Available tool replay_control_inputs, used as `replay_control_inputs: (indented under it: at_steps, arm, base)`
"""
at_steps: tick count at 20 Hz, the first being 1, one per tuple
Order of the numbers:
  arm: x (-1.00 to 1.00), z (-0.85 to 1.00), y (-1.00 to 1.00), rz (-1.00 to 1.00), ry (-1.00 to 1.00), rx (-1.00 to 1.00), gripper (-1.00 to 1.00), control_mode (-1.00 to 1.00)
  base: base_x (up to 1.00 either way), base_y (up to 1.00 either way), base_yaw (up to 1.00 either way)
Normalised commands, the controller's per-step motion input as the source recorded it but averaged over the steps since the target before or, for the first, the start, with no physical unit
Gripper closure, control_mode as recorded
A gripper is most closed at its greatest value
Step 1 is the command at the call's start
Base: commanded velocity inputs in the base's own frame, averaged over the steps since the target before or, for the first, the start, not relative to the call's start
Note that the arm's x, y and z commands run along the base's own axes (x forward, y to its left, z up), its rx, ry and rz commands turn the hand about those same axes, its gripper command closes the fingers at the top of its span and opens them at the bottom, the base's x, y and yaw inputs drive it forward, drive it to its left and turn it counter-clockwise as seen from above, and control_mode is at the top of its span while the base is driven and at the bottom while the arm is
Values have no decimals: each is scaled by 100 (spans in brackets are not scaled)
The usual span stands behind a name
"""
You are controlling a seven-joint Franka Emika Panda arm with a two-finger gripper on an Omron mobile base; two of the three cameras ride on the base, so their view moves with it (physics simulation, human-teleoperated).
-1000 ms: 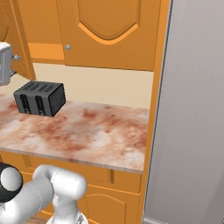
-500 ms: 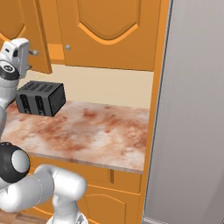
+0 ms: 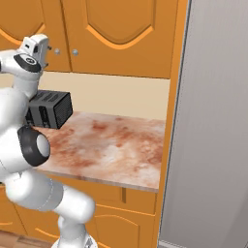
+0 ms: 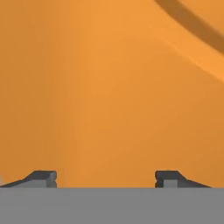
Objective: Close all open cabinet doors.
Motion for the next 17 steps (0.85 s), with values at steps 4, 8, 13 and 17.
replay_control_inputs:
  at_steps: [4, 8, 13, 17]
  arm:
    - [71, 9, -2, 0, 5, 0, -100, -100]
    - [53, 0, -13, 0, 4, 0, -100, -100]
    - [29, -8, -9, 0, 4, 0, -100, -100]
    - [-20, -19, -3, 0, 0, 0, -100, -100]
  base:
    - [0, 0, 0]
    - [0, 0, 0]
    - [0, 0, 0]
    - [0, 0, 0]
